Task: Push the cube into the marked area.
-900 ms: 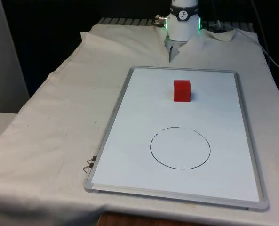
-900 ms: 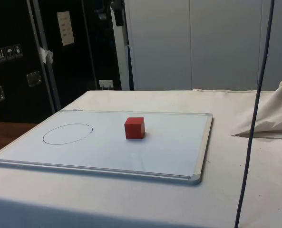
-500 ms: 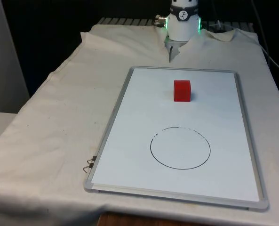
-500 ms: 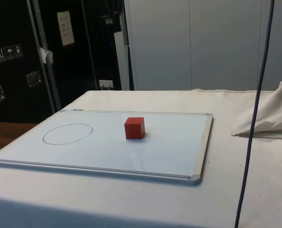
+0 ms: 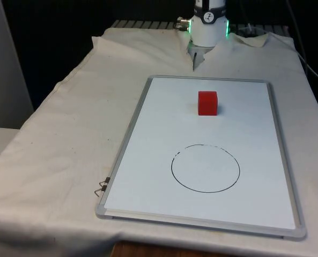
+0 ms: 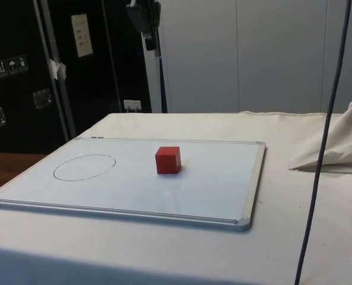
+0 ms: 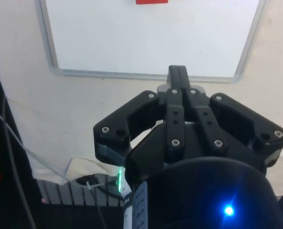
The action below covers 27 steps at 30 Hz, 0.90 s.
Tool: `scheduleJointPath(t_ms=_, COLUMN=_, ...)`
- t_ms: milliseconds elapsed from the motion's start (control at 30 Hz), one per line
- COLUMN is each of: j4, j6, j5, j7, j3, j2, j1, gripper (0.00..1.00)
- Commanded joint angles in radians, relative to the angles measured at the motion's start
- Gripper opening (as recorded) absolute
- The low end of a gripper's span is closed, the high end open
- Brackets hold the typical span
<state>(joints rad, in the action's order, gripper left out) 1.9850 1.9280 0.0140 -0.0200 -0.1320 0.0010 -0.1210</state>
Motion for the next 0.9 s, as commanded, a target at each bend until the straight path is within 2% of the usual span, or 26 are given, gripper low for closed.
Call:
scheduleJointPath(t_ms=0, j4=0.037, j6=0.03, j5=-0.005, j7=-0.003, j3=-0.001, j2=-0.025, j1=0.001, gripper=0.0)
scheduleJointPath(t_ms=100, j4=0.085, j6=0.063, j5=-0.006, j7=-0.004, j3=-0.003, j2=-0.046, j1=0.001, gripper=0.0)
scheduleJointPath(t_ms=133, j4=0.072, j6=0.045, j5=-0.003, j7=-0.001, j3=-0.002, j2=-0.036, j1=0.0, gripper=0.0)
scheduleJointPath(t_ms=233, j4=0.15, j6=0.108, j5=-0.008, j7=-0.005, j3=-0.005, j2=-0.074, j1=0.001, gripper=0.0)
scheduleJointPath(t_ms=400, j4=0.232, j6=0.163, j5=-0.01, j7=-0.004, j3=-0.006, j2=-0.108, j1=0.001, gripper=0.0)
scheduleJointPath(t_ms=433, j4=0.265, j6=0.185, j5=-0.01, j7=-0.003, j3=-0.006, j2=-0.122, j1=0.001, gripper=0.0)
scheduleJointPath(t_ms=467, j4=0.257, j6=0.171, j5=-0.005, j7=-0.003, j3=-0.006, j2=-0.115, j1=0.0, gripper=0.0)
scheduleJointPath(t_ms=633, j4=0.338, j6=0.24, j5=-0.009, j7=-0.004, j3=-0.006, j2=-0.145, j1=0.001, gripper=0.0)
scheduleJointPath(t_ms=733, j4=0.376, j6=0.275, j5=-0.007, j7=-0.002, j3=-0.005, j2=-0.149, j1=-0.001, gripper=0.0)
scheduleJointPath(t_ms=767, j4=0.374, j6=0.267, j5=-0.005, j7=-0.003, j3=-0.006, j2=-0.147, j1=0.0, gripper=0.0)
scheduleJointPath(t_ms=867, j4=0.412, j6=0.318, j5=-0.003, j7=0.0, j3=0.0, j2=-0.144, j1=-0.003, gripper=0.0)
